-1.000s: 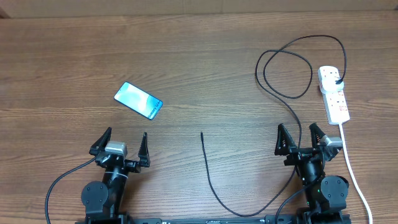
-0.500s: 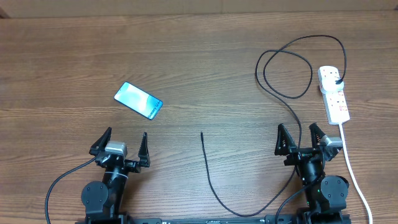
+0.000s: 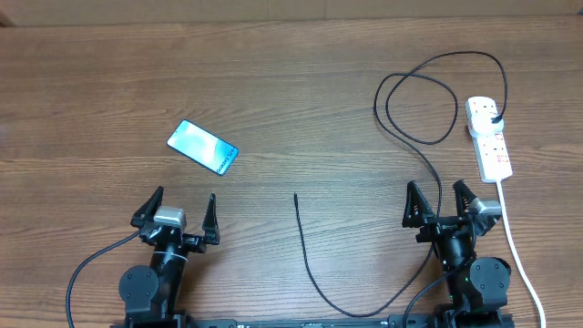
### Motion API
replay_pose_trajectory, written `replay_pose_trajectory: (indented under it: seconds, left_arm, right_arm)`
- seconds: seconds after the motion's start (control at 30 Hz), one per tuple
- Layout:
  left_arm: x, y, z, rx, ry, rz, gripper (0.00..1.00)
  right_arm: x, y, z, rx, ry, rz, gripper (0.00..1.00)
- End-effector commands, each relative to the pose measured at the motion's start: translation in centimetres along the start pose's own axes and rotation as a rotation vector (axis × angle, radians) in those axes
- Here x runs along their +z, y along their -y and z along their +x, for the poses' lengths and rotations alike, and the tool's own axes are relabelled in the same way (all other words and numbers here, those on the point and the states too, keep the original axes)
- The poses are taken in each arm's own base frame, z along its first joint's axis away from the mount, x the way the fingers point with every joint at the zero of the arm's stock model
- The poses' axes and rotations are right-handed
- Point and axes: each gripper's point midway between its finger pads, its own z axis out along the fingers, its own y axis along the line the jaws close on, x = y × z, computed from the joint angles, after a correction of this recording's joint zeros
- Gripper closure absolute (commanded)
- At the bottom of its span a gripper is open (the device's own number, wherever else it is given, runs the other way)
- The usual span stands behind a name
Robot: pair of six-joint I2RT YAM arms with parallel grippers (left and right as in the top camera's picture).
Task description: Plug charger to phone and switch on socket
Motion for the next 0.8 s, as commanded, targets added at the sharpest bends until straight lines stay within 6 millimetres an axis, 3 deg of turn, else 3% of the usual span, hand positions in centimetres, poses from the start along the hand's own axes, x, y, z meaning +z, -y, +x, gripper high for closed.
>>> replay_pose_trajectory:
  seconds: [0.0, 0.77]
  left_arm:
    - [-0.03, -0.09, -0.01, 0.016, 0.005, -0.005, 0.00]
    - [-0.03, -0.05, -0.04, -0.001, 0.006, -0.003, 0.00]
  right_arm:
    - [0.01, 0.12, 0.14, 0.000, 0.006, 0.004, 0.00]
    - [0.01, 0.12, 0.14, 0.000, 0.006, 0.004, 0.00]
